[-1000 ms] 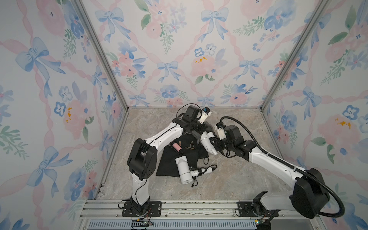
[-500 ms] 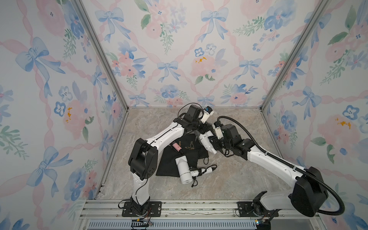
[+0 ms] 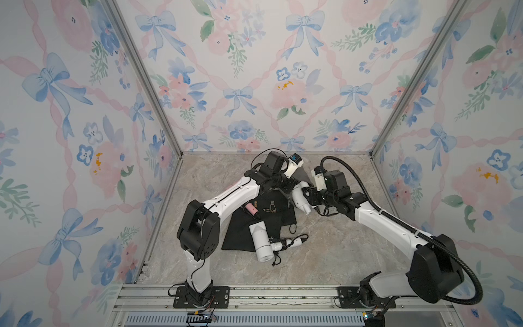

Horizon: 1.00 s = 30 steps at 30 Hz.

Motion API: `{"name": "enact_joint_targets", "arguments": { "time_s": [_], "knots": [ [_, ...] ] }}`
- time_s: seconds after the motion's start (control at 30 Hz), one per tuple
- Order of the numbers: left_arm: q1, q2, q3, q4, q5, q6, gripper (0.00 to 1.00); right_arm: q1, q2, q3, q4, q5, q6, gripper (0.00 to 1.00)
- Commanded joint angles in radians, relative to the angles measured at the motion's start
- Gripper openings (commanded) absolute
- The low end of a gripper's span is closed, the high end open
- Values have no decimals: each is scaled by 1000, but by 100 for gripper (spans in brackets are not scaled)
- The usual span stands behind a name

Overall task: Pack away hair dryers
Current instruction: Place the hair dryer in the drawstring bag.

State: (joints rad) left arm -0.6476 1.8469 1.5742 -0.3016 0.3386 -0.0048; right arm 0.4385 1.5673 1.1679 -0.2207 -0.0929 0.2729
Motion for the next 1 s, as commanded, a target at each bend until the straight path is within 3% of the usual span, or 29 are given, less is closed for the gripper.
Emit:
{"name": "enact_joint_targets", "arguments": {
  "time_s": [0.0,0.2,0.7,0.97],
  "knots": [
    [-4,-42,-23,1,14,-3,0,-34,9,-2,99,-81,83,30],
    [-16,-38,-8,1,20,-4,0,-48,34,22,88,-130,123,30],
    [-29,-23,-88,-1,-59,19,0,-178,39,-13,231,-360,426,30],
    [-48,-23,-98,0,-53,10,0,-186,71,-60,338,-330,521,30]
  ]
}}
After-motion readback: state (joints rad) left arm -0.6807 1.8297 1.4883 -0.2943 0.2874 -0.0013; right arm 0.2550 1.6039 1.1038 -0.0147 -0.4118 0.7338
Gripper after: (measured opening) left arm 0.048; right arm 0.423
